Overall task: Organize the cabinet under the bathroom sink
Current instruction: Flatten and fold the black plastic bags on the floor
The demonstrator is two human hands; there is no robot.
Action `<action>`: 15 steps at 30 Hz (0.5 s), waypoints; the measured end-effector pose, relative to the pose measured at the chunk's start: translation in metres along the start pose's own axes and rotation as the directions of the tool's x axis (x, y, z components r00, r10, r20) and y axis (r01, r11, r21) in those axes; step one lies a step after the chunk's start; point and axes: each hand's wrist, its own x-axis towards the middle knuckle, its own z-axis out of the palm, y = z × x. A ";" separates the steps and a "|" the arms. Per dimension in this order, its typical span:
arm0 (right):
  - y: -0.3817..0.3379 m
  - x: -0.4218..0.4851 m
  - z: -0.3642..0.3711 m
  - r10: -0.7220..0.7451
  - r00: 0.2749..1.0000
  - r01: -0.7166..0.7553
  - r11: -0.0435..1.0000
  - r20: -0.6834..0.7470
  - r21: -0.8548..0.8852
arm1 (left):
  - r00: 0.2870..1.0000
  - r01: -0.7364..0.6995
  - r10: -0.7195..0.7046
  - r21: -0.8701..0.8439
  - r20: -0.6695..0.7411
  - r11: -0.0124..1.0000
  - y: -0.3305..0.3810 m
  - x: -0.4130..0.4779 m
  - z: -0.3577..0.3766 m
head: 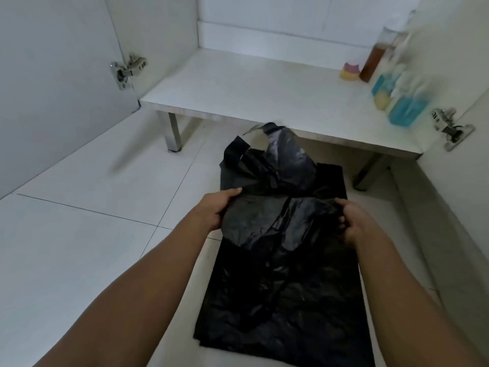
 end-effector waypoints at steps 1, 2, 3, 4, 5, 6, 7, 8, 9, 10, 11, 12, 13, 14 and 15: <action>0.004 0.003 -0.010 -0.007 0.998 0.002 0.996 -0.062 -0.090 | 1.000 0.008 -0.008 -0.001 0.010 1.000 -0.003 0.004 0.000; 0.005 0.000 -0.016 -0.008 0.994 -0.012 0.985 -0.110 -0.175 | 0.999 0.016 -0.016 -0.013 0.030 1.000 -0.006 0.007 0.000; 0.007 -0.001 -0.023 -0.001 0.992 -0.029 0.972 -0.128 -0.235 | 0.999 0.022 -0.021 -0.027 0.046 0.999 -0.010 0.008 0.001; 0.008 -0.003 -0.027 0.009 0.992 -0.042 0.964 -0.126 -0.264 | 0.997 0.020 -0.015 -0.063 0.075 0.998 -0.013 0.012 0.000; 0.009 -0.004 -0.031 0.016 0.993 -0.046 0.962 -0.113 -0.271 | 0.996 0.000 0.008 -0.095 0.088 0.995 -0.016 0.014 0.000; 0.009 -0.005 -0.033 0.012 0.994 -0.043 0.960 -0.112 -0.277 | 0.994 -0.029 0.042 -0.135 0.098 0.990 -0.021 0.019 -0.001; 0.010 -0.002 -0.036 -0.008 0.991 -0.032 0.954 -0.134 -0.297 | 0.993 -0.058 0.072 -0.154 0.090 0.986 -0.024 0.022 -0.001; 0.012 0.001 -0.039 -0.044 0.985 -0.015 0.941 -0.165 -0.338 | 0.993 -0.082 0.094 -0.165 0.068 0.983 -0.027 0.024 -0.001; 0.015 0.005 -0.042 -0.089 0.976 0.005 0.920 -0.197 -0.391 | 0.993 -0.107 0.114 -0.165 0.034 0.981 -0.029 0.026 0.000; 0.016 0.006 -0.044 -0.125 0.966 0.012 0.896 -0.225 -0.445 | 0.989 -0.146 0.150 -0.163 0.014 0.976 -0.031 0.028 0.001; 0.018 0.008 -0.046 -0.151 0.960 0.022 0.879 -0.234 -0.476 | 0.981 -0.191 0.194 -0.159 0.007 0.969 -0.030 0.029 0.002; 0.019 0.008 -0.048 -0.172 0.957 0.033 0.867 -0.236 -0.498 | 0.969 -0.240 0.246 -0.158 0.019 0.958 -0.027 0.031 0.004; 0.021 0.010 -0.050 -0.204 0.946 0.048 0.855 -0.250 -0.516 | 0.956 -0.286 0.293 -0.147 0.031 0.947 -0.022 0.031 0.006; 0.024 0.011 -0.052 -0.236 0.938 0.063 0.838 -0.256 -0.542 | 0.941 -0.332 0.337 -0.111 0.036 0.937 -0.015 0.033 0.008; 0.027 0.012 -0.055 -0.256 0.932 0.072 0.824 -0.256 -0.562 | 0.926 -0.376 0.377 -0.023 0.013 0.926 -0.010 0.034 0.011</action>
